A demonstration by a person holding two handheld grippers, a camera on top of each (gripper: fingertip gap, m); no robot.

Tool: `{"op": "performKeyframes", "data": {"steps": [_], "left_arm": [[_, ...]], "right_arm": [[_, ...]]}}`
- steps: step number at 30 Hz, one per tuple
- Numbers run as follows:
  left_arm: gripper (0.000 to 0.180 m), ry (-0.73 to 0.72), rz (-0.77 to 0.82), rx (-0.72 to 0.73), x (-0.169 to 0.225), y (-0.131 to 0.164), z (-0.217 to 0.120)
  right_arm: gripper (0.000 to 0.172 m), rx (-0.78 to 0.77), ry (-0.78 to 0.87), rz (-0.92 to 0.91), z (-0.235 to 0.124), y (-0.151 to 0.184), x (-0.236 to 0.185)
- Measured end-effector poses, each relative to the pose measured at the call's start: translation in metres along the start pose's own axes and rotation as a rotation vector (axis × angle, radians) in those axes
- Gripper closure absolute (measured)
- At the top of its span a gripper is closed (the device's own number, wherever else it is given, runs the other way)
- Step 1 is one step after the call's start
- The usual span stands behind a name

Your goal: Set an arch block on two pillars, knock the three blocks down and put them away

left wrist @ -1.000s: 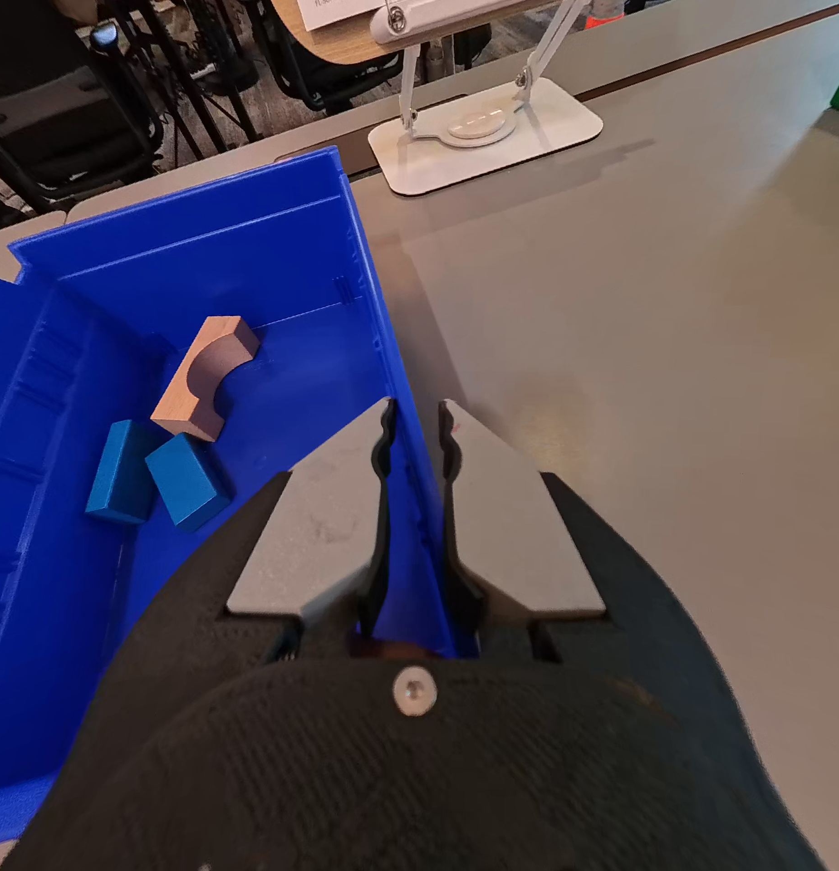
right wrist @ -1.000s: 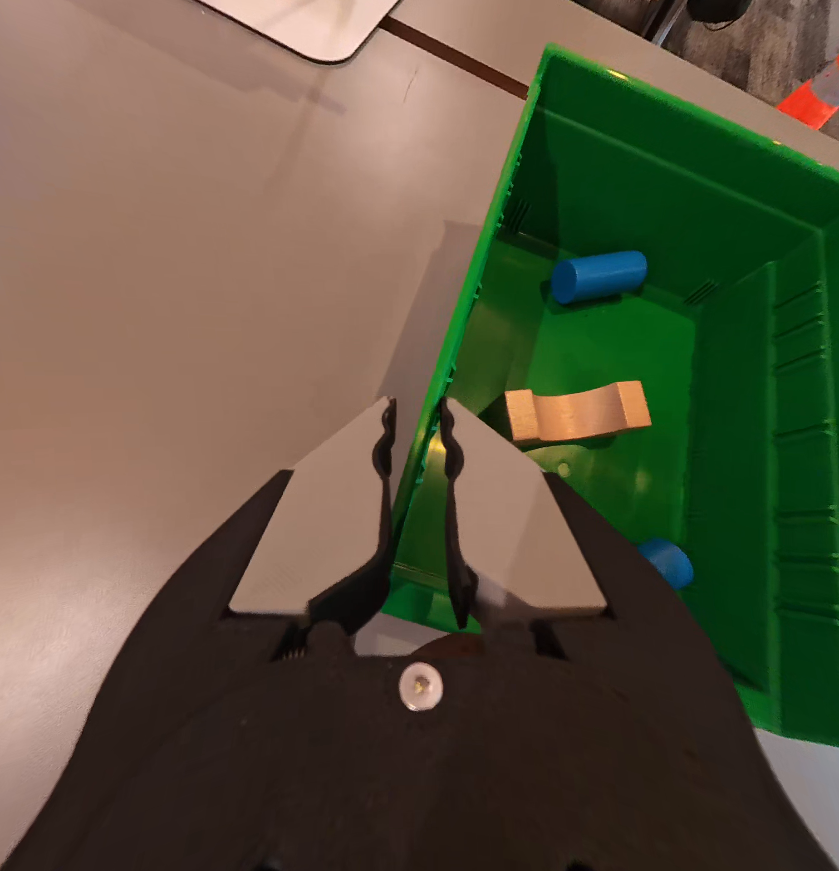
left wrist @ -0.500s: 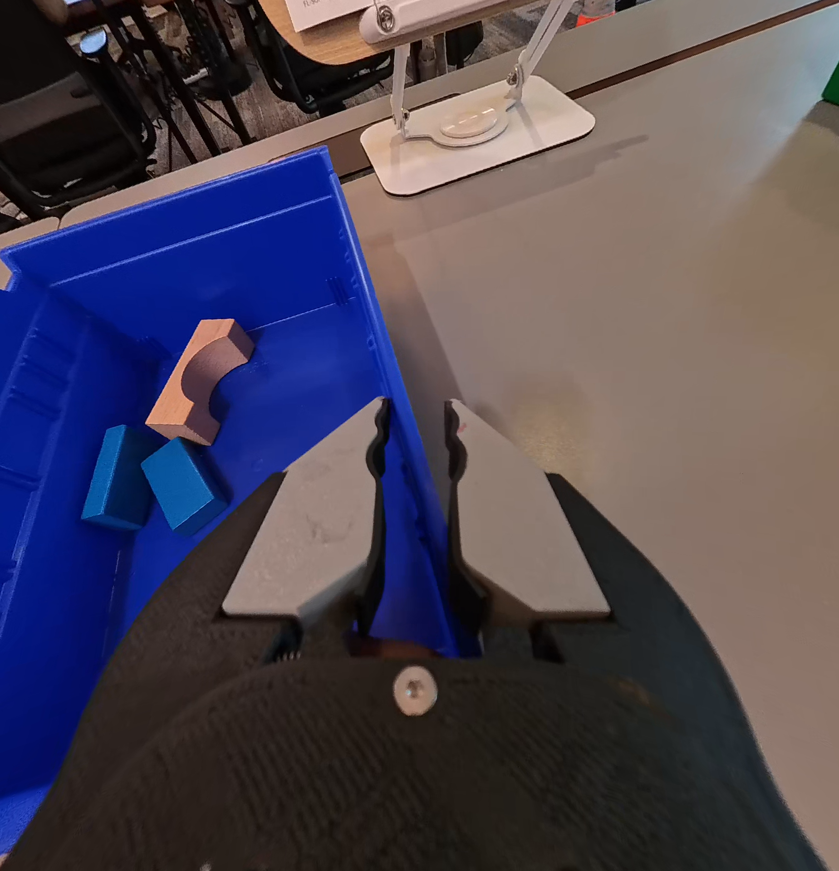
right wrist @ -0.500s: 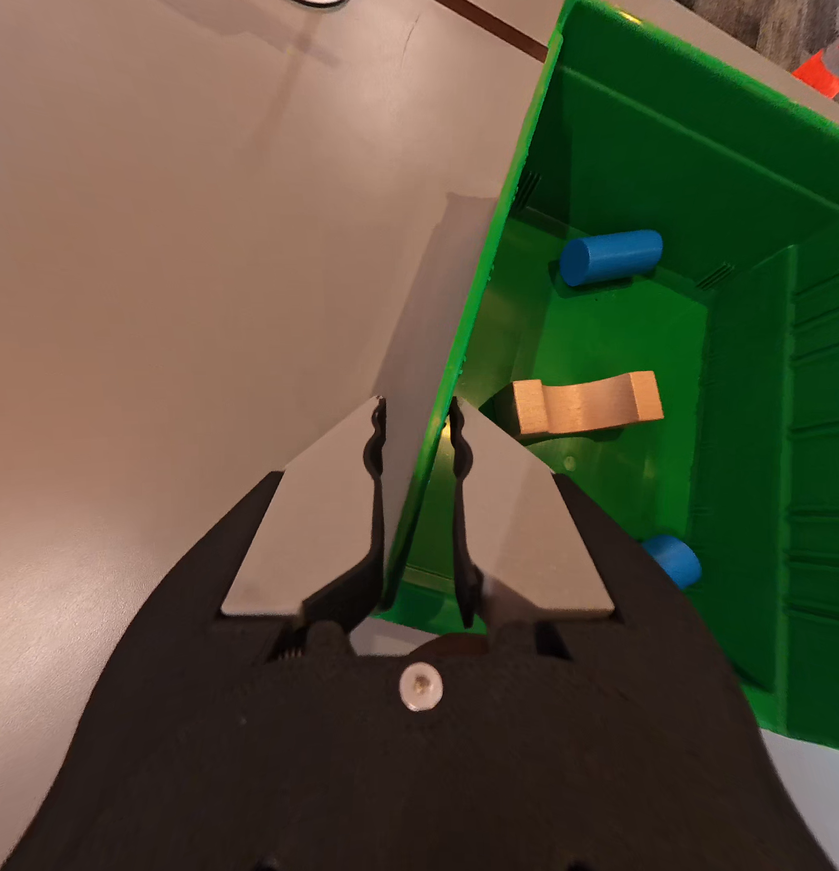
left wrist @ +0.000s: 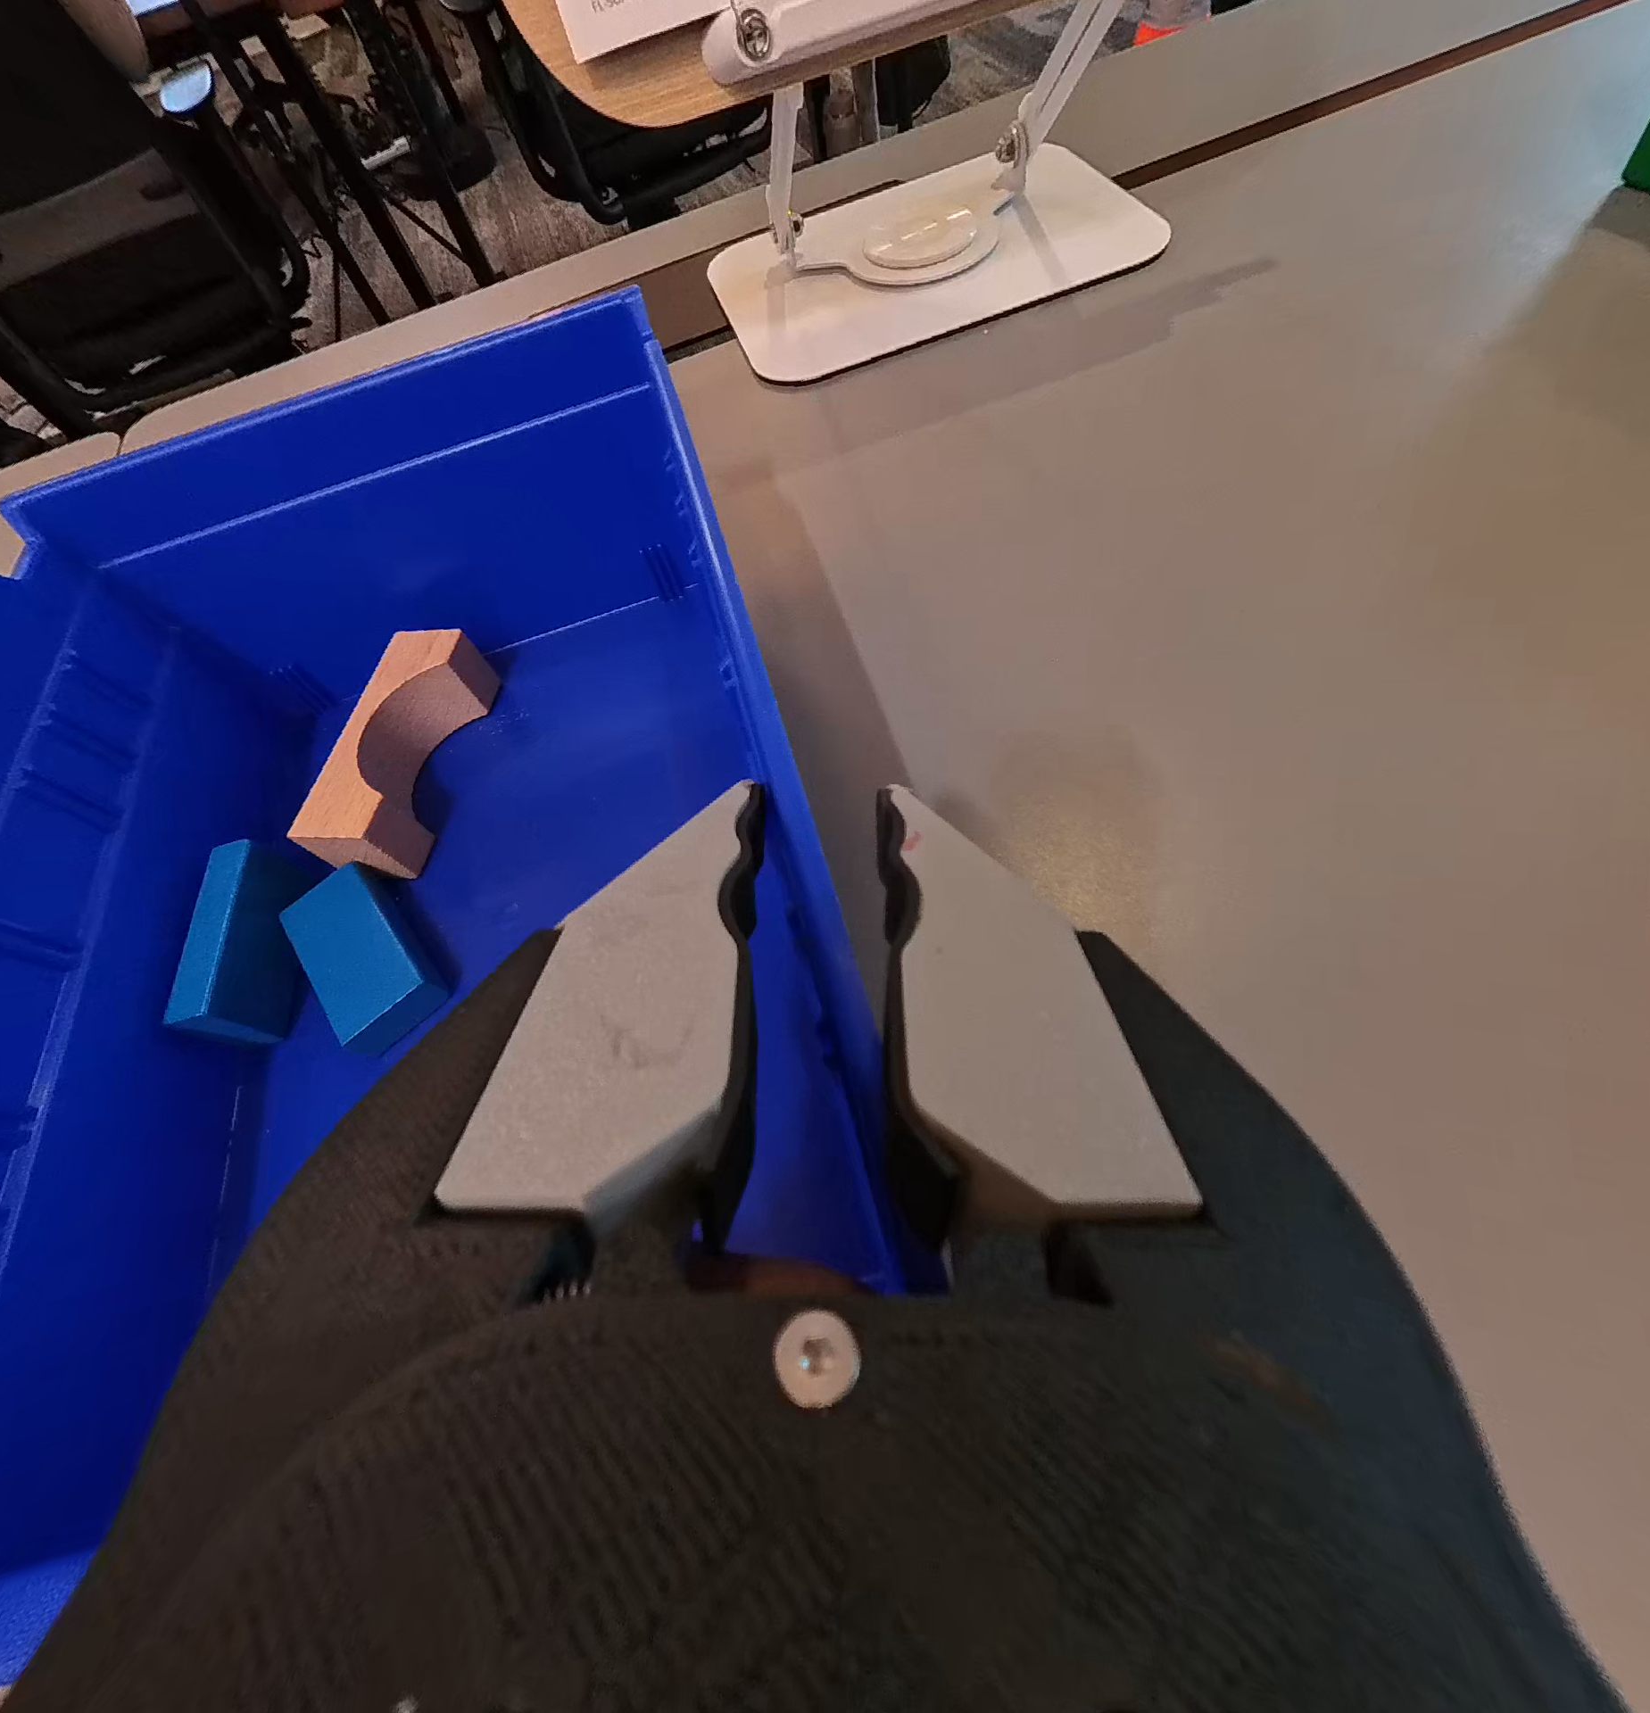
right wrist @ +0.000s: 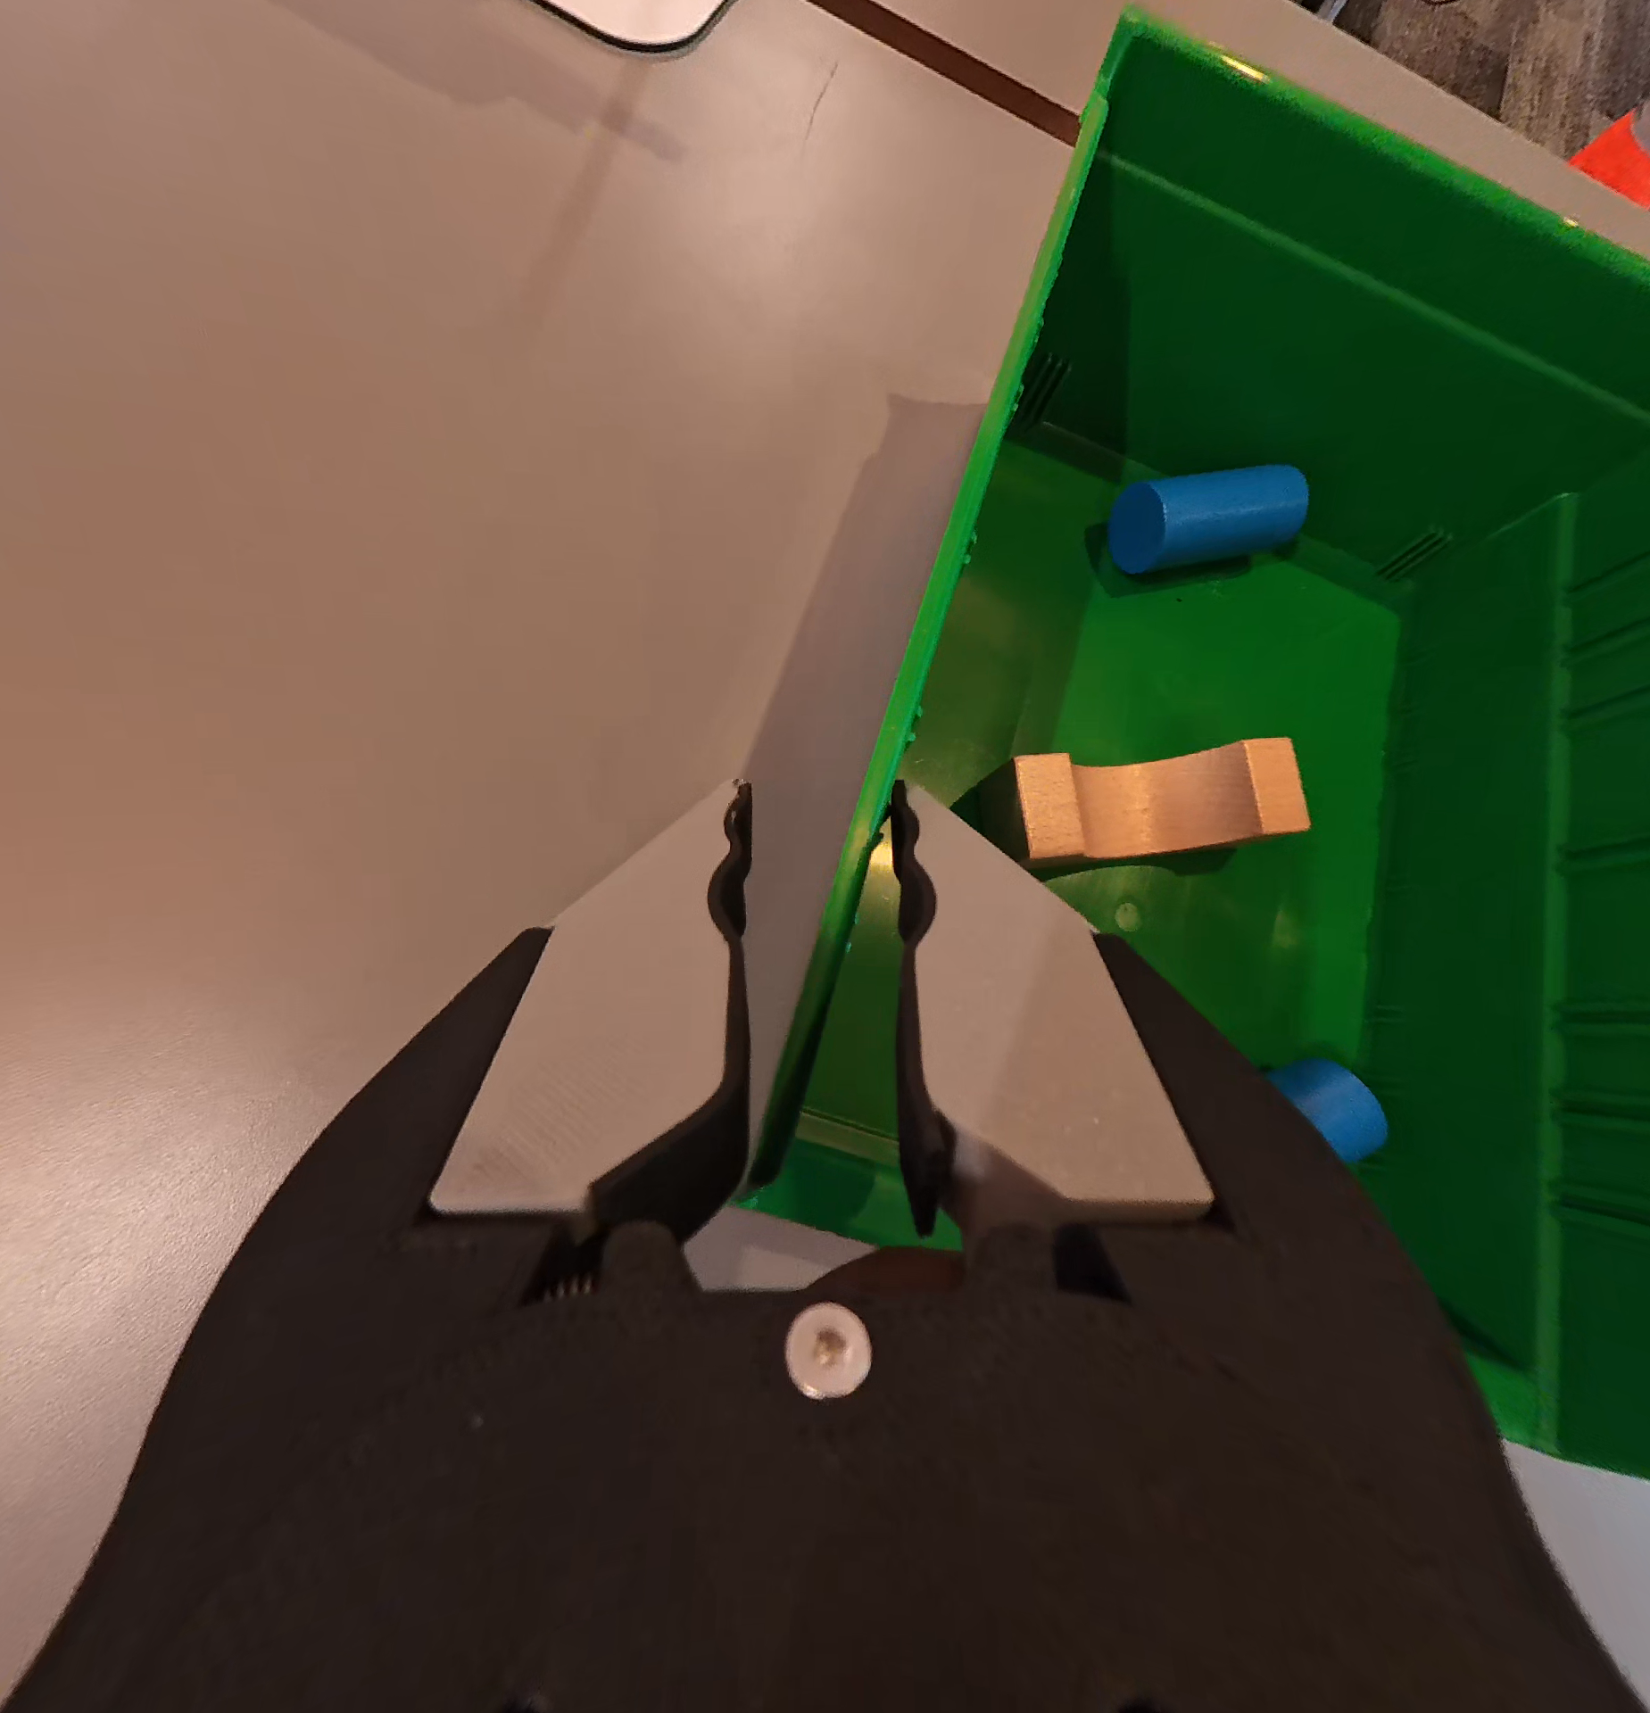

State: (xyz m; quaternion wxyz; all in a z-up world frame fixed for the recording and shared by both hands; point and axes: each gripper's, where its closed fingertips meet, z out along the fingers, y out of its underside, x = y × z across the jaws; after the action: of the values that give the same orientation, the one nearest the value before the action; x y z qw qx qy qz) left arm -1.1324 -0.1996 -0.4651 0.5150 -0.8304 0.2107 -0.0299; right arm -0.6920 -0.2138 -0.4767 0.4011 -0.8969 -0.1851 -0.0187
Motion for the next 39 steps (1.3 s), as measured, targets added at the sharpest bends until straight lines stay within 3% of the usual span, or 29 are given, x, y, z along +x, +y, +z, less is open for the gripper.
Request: {"op": "performKeyframes", "data": {"steps": [9,12,17,21,25,33,35,37,39], "left_arm": [[0.158,0.002,0.006,0.001,0.001,0.000,0.000],[0.157,0.003,0.007,0.002,0.001,0.000,0.000],[0.157,0.001,0.011,0.002,0.001,0.000,0.001],[0.157,-0.005,0.016,0.001,0.001,0.000,0.001],[0.156,-0.011,0.025,0.000,0.002,0.000,0.002],[0.155,-0.006,0.029,0.002,0.002,0.001,0.002],[0.155,-0.005,0.030,0.001,0.002,0.001,0.002],[0.155,-0.005,0.033,0.001,0.002,0.001,0.002],[0.155,-0.005,0.036,0.001,0.002,0.001,0.002]], "right_arm": [[0.144,0.003,-0.003,0.007,-0.012,0.001,0.007],[0.134,0.070,-0.034,0.061,-0.031,-0.007,0.015],[0.136,0.220,0.043,0.148,-0.073,-0.020,0.050],[0.132,0.280,0.007,0.187,-0.087,-0.026,0.051],[0.121,0.222,-0.014,0.133,-0.076,-0.023,0.036],[0.120,0.075,-0.055,0.057,-0.030,-0.010,0.006],[0.129,0.032,-0.049,0.046,-0.020,-0.003,0.004],[0.152,0.000,-0.058,0.028,-0.014,0.003,0.001],[0.154,-0.014,-0.037,0.018,-0.011,0.005,0.003]]}}
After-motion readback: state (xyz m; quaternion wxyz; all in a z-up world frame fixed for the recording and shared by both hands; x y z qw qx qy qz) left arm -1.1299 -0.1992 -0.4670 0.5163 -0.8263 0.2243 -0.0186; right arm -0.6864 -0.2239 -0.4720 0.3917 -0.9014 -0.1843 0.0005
